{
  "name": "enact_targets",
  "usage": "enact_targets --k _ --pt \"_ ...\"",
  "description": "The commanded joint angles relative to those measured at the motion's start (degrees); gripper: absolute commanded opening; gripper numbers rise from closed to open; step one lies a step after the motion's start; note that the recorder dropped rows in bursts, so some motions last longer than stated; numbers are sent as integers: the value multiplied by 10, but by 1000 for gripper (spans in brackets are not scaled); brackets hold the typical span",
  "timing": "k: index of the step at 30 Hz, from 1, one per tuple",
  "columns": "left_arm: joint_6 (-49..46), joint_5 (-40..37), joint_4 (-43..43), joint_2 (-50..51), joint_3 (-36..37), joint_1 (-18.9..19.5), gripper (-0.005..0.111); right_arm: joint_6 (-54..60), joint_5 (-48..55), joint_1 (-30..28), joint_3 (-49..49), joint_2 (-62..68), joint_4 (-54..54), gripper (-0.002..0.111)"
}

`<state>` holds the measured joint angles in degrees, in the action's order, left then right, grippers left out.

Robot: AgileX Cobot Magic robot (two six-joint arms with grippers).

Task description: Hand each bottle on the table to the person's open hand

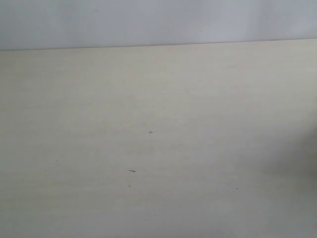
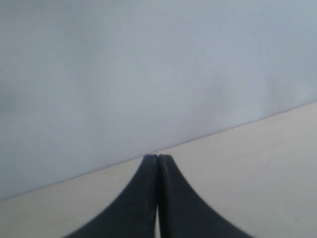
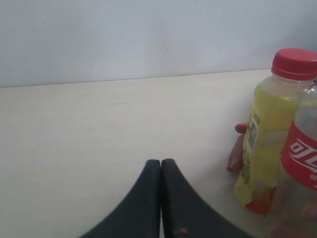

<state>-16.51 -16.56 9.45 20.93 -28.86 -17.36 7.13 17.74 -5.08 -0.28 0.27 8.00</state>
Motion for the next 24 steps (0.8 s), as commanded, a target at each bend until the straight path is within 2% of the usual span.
enact_targets --k 1,5,11,24 --pt "-2 -58 -3 -117 3 53 1 3 -2 -3 3 -3 5 0" --pt "-2 -85 -3 -172 3 84 1 3 -2 -3 3 -3 6 0" --pt "4 -120 -1 -186 15 88 1 3 -2 -3 3 -3 6 0" --pt "7 -77 1 -186 166 88 1 3 -2 -3 3 -3 6 0"
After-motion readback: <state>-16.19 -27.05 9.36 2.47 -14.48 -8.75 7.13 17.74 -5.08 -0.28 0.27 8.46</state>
